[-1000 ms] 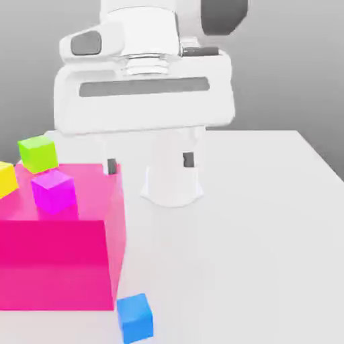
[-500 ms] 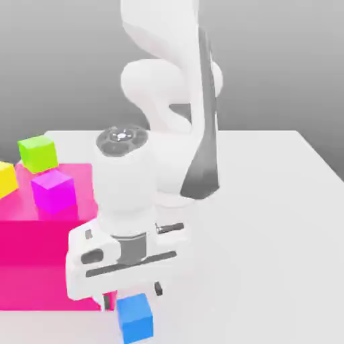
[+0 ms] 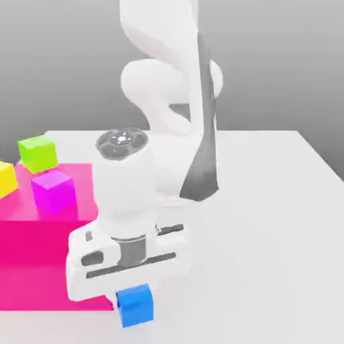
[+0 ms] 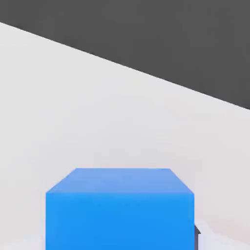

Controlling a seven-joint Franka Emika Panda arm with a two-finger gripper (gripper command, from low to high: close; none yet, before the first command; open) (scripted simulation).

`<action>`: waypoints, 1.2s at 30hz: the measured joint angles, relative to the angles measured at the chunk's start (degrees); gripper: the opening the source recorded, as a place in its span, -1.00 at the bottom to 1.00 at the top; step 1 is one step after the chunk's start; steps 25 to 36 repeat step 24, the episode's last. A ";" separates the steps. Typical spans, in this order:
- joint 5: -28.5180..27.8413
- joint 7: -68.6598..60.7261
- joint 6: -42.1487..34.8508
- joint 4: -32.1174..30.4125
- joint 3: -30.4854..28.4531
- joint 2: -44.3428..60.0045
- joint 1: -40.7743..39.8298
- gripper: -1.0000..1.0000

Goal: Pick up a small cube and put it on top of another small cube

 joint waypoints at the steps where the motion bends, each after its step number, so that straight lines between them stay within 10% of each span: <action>1: 0.33 -0.81 -2.23 1.12 -0.40 -1.92 -0.58 -1.00; 15: -10.56 21.53 -36.80 4.68 -3.73 -29.44 -14.99 -1.00; 20: -11.74 25.21 -31.81 -0.71 -3.12 -30.17 -16.56 -1.00; 21: -11.73 25.20 -30.02 -1.84 -3.18 -29.52 -16.65 1.00; 36: -11.73 25.20 -30.02 -1.84 -3.18 -29.52 -16.65 1.00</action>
